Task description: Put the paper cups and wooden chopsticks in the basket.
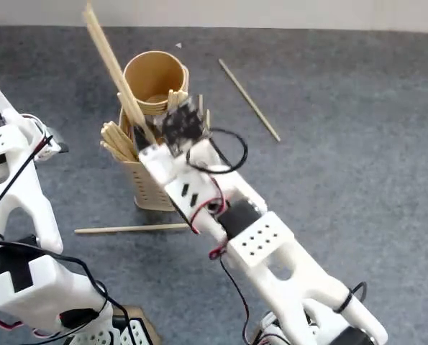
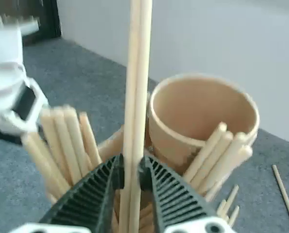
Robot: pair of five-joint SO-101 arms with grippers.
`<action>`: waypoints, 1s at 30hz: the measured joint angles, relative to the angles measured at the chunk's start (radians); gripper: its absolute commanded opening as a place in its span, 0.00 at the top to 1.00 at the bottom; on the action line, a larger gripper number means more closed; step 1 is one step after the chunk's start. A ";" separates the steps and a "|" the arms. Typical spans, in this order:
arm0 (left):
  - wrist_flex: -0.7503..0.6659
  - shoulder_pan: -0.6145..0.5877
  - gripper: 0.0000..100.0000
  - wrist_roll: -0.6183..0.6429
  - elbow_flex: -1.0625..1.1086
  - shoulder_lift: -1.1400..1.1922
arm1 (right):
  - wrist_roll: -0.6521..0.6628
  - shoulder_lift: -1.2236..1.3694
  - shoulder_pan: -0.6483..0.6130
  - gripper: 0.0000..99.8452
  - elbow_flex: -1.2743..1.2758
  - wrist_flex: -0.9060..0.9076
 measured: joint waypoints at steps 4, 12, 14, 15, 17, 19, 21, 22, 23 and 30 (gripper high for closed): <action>0.000 0.000 0.73 0.000 0.000 0.000 | 0.018 -0.109 0.000 0.99 0.097 -0.006; 0.000 0.000 0.73 0.000 0.000 0.000 | 0.018 -0.356 -0.002 0.85 0.132 0.104; 0.000 0.000 0.73 0.000 0.000 0.000 | 0.018 -0.370 -0.002 0.85 0.058 0.180; 0.000 0.000 0.73 0.000 0.000 0.000 | 0.018 -0.373 -0.002 0.85 0.015 0.215; 0.000 0.000 0.73 -0.015 -0.014 0.000 | 0.018 -0.376 -0.002 0.85 -0.068 0.281; 0.002 0.000 0.73 -0.044 -0.037 0.000 | 0.018 -0.377 -0.002 0.85 -0.130 0.330; 0.031 0.000 0.74 -0.084 -0.084 0.000 | 0.018 -0.382 -0.002 0.85 -0.158 0.370; 0.060 0.000 0.74 -0.120 -0.126 0.000 | 0.018 -0.385 0.005 0.85 -0.167 0.397; 0.100 0.000 0.74 -0.167 -0.180 0.000 | 0.018 -0.390 0.021 0.85 -0.175 0.423; 0.523 -0.017 0.74 -0.631 -0.623 0.002 | 0.018 -0.393 0.153 0.85 -0.407 0.827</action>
